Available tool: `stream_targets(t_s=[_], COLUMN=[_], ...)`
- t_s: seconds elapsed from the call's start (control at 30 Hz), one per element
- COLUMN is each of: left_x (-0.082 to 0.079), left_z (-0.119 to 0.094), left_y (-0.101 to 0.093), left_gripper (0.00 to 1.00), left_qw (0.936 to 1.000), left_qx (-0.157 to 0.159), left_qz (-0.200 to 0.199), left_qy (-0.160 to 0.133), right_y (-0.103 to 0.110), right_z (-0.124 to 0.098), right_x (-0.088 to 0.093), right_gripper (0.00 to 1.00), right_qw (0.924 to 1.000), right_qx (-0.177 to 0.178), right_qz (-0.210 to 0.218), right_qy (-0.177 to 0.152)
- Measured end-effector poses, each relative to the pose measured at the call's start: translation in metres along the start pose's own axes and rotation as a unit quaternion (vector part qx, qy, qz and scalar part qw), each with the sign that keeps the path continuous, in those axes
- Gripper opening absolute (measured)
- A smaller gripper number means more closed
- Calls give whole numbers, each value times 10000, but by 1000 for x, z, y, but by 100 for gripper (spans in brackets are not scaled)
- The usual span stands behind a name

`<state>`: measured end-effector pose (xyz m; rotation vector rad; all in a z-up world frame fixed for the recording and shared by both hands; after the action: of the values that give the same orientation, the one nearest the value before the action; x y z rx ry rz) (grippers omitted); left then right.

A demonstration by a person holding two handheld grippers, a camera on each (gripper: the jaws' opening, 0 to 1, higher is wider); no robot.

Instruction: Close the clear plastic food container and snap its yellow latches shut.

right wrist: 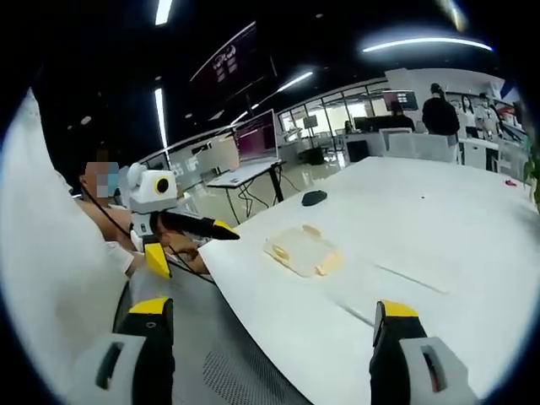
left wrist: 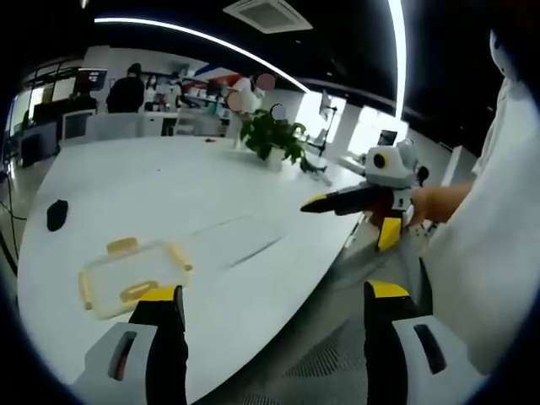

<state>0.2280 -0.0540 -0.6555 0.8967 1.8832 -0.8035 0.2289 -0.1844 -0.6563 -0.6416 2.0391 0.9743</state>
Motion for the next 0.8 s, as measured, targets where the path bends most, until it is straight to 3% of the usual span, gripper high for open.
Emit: stream_targets(t_s=[0.37,0.8], left_x=[-9,-19], left_z=[-5,-15], left_y=[1,13], left_gripper=[86,88], left_qw=[9999,9996], left_qx=[-29,-14], left_qz=[-65,234], left_qy=[-155,-142], right_y=[1,5], right_z=[-2,5], right_x=[-6,-20], right_gripper=[99,96], right_qw=[10000,9993], right_qx=[17,-85], right_qz=[-65,-351], right_qy=[-41,-40])
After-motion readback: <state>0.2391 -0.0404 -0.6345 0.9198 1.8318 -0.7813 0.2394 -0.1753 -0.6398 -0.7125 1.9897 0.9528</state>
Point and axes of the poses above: the point that each gripper's makers call its tool centre point, and the gripper's own axes: z roughly forward along the fingers, y roughly to its left, x roughly out of its underside, the point moved 1 cm from there along -z, roughly backward along the fingers, and after that the axes turned 9 degrees about z, right-handed, at the moved point
